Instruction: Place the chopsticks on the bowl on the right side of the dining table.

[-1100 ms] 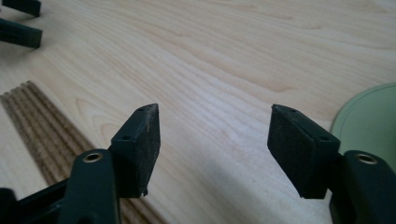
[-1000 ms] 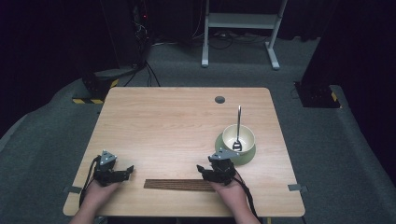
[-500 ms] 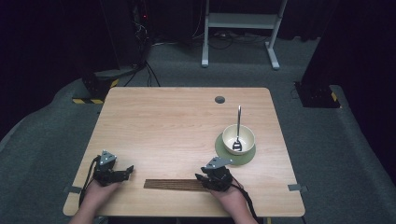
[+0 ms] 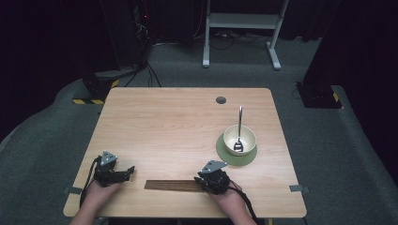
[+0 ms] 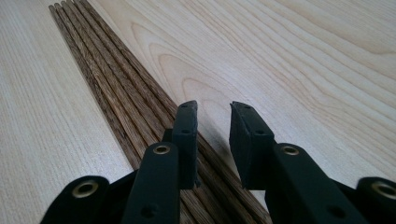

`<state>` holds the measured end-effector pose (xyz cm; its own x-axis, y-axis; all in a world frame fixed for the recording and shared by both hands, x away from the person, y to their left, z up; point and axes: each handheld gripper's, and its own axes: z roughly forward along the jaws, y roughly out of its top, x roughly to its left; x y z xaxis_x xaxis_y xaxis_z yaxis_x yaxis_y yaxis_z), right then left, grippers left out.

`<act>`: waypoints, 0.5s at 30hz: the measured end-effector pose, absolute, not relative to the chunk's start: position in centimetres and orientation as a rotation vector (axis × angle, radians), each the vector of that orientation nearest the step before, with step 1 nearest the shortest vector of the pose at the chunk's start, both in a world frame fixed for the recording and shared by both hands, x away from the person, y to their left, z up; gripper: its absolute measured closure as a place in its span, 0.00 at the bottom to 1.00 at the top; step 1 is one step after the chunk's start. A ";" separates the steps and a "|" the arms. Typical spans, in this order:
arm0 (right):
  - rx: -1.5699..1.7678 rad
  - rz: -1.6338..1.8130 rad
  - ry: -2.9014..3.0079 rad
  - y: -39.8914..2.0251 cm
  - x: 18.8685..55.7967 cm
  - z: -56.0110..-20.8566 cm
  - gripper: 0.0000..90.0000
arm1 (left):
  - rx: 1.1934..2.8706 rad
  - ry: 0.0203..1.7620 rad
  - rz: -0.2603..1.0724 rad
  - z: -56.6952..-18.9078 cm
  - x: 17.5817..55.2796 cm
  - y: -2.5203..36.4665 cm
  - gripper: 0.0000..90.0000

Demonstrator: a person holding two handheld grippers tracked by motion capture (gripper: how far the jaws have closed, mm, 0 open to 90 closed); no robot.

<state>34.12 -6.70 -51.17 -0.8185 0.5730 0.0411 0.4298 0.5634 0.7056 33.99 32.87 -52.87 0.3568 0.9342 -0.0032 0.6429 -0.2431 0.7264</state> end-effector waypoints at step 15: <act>0.903 1.077 2.557 -7.1 35.0 -51.4 0.83 | 1.982 1.364 0.584 -52.9 34.0 32.9 0.13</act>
